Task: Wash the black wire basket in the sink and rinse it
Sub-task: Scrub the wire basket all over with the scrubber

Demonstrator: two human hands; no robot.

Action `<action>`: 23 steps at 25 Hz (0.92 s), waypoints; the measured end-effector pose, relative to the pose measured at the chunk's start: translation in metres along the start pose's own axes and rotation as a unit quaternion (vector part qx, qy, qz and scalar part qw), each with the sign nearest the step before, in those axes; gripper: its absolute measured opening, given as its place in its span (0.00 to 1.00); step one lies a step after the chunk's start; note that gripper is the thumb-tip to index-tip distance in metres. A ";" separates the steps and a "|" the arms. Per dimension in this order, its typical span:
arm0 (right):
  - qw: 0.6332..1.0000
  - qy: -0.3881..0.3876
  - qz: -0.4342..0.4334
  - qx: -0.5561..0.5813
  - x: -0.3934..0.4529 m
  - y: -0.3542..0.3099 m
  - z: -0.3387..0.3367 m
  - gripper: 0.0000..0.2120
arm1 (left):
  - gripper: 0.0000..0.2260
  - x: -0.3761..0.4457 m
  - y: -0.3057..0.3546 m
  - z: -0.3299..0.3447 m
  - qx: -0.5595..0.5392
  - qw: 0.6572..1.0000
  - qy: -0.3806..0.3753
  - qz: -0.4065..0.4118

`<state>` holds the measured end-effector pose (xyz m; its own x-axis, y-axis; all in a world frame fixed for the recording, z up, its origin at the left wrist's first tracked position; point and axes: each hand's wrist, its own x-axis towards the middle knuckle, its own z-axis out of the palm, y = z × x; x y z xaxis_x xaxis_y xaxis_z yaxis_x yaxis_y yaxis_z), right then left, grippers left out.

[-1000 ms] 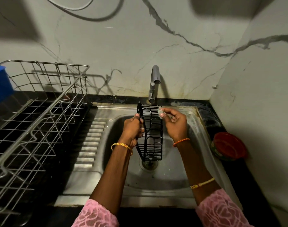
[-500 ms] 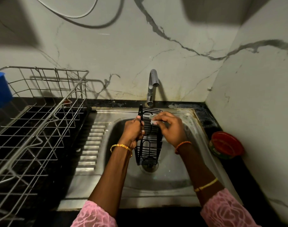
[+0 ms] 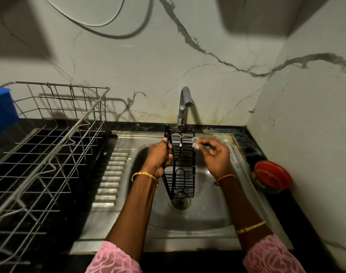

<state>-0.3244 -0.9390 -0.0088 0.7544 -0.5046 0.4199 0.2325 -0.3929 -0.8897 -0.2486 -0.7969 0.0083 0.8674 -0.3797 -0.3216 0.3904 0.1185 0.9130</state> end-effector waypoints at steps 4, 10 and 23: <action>0.998 -0.009 0.030 -0.046 -0.002 -0.002 0.003 0.13 | 0.17 0.002 0.000 0.003 -0.014 1.000 -0.018 0.002; 0.990 0.038 0.132 0.037 -0.010 0.017 0.002 0.11 | 0.17 0.004 -0.001 0.001 -0.002 1.000 -0.008 0.007; 0.999 -0.017 0.028 0.012 -0.011 -0.012 0.010 0.10 | 0.17 -0.011 -0.013 0.001 -0.004 1.000 -0.006 0.000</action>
<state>-0.3293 -0.9207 -0.0046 0.7873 -0.4986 0.3627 0.2036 -0.3450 -0.9163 -0.2636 -0.7956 -0.0001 0.8632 -0.3915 -0.3187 0.3931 0.1253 0.9109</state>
